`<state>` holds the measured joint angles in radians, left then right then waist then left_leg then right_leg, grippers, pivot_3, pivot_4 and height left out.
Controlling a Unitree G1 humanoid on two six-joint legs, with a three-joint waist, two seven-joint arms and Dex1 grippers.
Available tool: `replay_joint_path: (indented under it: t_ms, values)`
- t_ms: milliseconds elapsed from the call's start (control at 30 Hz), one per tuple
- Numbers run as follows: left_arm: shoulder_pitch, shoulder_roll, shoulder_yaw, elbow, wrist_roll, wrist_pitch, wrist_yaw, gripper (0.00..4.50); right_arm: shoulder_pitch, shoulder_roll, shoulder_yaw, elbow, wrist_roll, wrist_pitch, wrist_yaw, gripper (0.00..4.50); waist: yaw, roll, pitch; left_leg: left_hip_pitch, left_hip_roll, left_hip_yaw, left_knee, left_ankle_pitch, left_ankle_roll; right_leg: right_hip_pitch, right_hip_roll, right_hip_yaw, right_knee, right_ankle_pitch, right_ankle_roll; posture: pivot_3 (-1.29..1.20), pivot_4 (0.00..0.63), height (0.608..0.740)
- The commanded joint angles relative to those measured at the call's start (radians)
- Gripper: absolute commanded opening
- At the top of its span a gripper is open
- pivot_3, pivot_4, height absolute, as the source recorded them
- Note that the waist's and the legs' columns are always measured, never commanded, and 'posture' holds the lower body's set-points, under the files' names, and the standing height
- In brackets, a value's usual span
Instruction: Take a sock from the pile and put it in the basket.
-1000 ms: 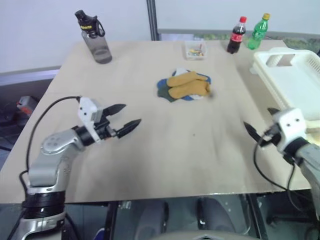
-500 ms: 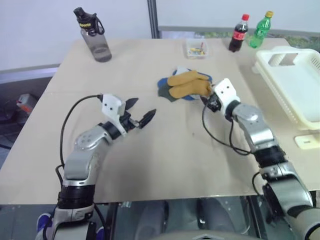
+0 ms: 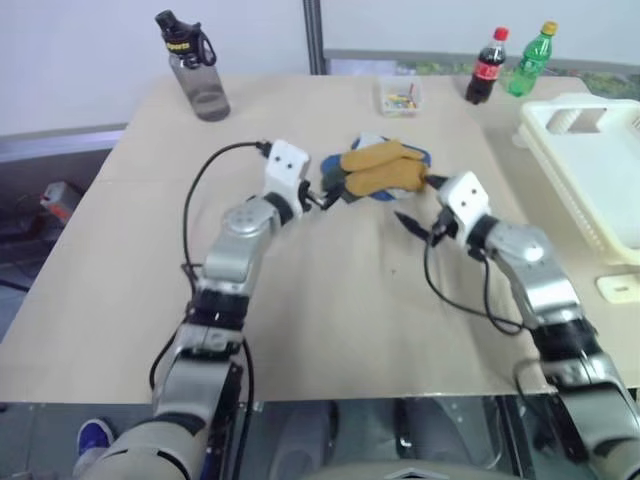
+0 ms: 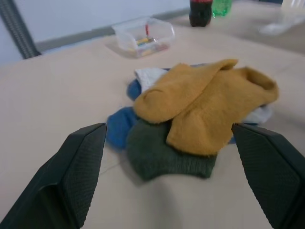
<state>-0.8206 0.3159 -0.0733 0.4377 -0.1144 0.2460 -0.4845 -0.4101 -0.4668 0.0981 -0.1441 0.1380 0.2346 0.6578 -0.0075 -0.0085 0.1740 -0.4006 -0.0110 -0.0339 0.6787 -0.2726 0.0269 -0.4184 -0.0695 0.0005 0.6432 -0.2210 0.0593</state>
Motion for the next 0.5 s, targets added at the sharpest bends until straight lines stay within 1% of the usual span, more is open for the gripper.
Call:
replay_joint_path:
  t_ms: [33, 133, 200, 233, 267, 367, 500]
  values:
    - [-0.137, -0.023, -0.031, 0.221, 0.06, -0.105, -0.029, 4.5, 0.066, -0.045, -0.075, -0.291, 0.073, 0.139, -0.017, 4.47, -0.004, 0.0, 0.0, 0.001, 0.0, 0.0, 0.0, -0.001, 0.002, 0.0, 0.0, 0.0, 0.0, 0.0, 0.0, 0.0, 0.15, 0.74]
    - [-0.275, -0.059, -0.043, 0.466, 0.101, -0.186, -0.028, 4.5, 0.15, -0.075, -0.113, -0.457, 0.074, 0.236, -0.064, 4.47, -0.006, -0.001, 0.001, 0.002, -0.001, 0.0, 0.001, -0.002, 0.004, 0.001, 0.0, -0.001, 0.002, 0.0, 0.0, 0.0, 0.15, 0.74]
    - [-0.338, -0.078, -0.044, 0.582, 0.119, -0.222, -0.025, 4.5, 0.178, -0.077, -0.129, -0.518, 0.071, 0.284, -0.1, 4.47, -0.006, -0.002, 0.001, 0.002, -0.001, 0.0, 0.001, -0.002, 0.004, 0.002, 0.001, -0.002, 0.003, 0.0, 0.0, 0.0, 0.15, 0.74]
    - [-0.367, -0.088, -0.042, 0.634, 0.129, -0.233, -0.014, 3.97, 0.191, -0.073, -0.136, -0.544, 0.069, 0.305, -0.119, 4.5, -0.006, -0.002, 0.001, 0.002, -0.001, 0.0, 0.001, -0.002, 0.004, 0.002, 0.001, -0.002, 0.003, 0.0, 0.0, 0.0, 0.15, 0.74]
    - [-0.39, -0.095, -0.039, 0.676, 0.136, -0.241, -0.008, 3.65, 0.199, -0.07, -0.139, -0.562, 0.066, 0.322, -0.135, 4.5, -0.006, -0.002, 0.001, 0.002, -0.001, 0.0, 0.002, -0.002, 0.005, 0.002, 0.001, -0.002, 0.003, 0.0, 0.0, 0.0, 0.15, 0.74]
    - [-0.441, -0.113, -0.044, 0.769, 0.172, -0.255, 0.02, 2.33, 0.228, -0.063, -0.152, -0.607, 0.059, 0.36, -0.177, 4.5, -0.005, -0.003, 0.002, 0.001, -0.001, 0.0, 0.003, -0.002, 0.005, 0.002, 0.0, -0.002, 0.004, 0.0, 0.0, 0.0, 0.15, 0.74]
    - [-0.479, -0.128, -0.043, 0.831, 0.206, -0.254, 0.061, 2.33, 0.253, -0.063, -0.162, -0.635, 0.057, 0.381, -0.211, 4.5, -0.003, -0.005, 0.003, 0.001, -0.001, 0.0, 0.003, -0.002, 0.005, 0.002, 0.0, -0.002, 0.003, 0.0, 0.0, 0.0, 0.15, 0.74]
